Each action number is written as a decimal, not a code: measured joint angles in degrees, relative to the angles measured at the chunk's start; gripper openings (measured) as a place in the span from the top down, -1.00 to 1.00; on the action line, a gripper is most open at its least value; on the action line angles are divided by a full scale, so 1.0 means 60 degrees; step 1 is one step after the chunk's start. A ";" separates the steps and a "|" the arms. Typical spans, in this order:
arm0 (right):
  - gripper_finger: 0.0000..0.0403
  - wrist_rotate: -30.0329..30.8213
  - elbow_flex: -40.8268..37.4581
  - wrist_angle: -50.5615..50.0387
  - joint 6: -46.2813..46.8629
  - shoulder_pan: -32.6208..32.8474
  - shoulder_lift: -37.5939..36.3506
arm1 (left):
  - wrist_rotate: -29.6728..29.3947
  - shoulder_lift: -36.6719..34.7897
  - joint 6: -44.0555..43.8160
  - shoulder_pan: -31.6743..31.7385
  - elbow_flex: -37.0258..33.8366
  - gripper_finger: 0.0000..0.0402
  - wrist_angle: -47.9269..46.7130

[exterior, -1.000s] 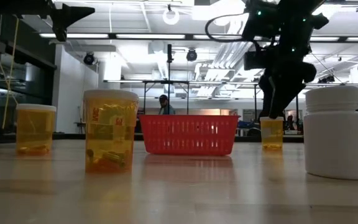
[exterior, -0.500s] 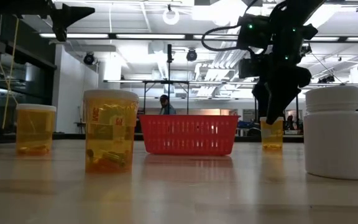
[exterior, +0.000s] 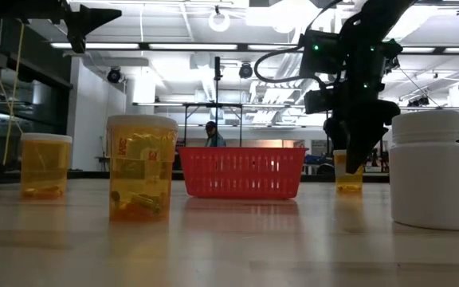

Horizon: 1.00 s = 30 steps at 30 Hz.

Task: Pick and place pill bottles into a basket
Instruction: Put the orange pill bottle into the red bin

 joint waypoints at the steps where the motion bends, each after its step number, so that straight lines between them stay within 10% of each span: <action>1: -0.76 0.0025 0.0000 -0.0007 -0.0033 0.0000 0.0000 | 0.0000 0.0000 0.0000 0.0000 0.0000 -0.22 0.0000; 30: -0.35 0.0031 0.0000 -0.0050 -0.0072 0.0000 0.0000 | 0.0000 0.0000 0.0000 -0.0002 0.0000 -0.22 0.0000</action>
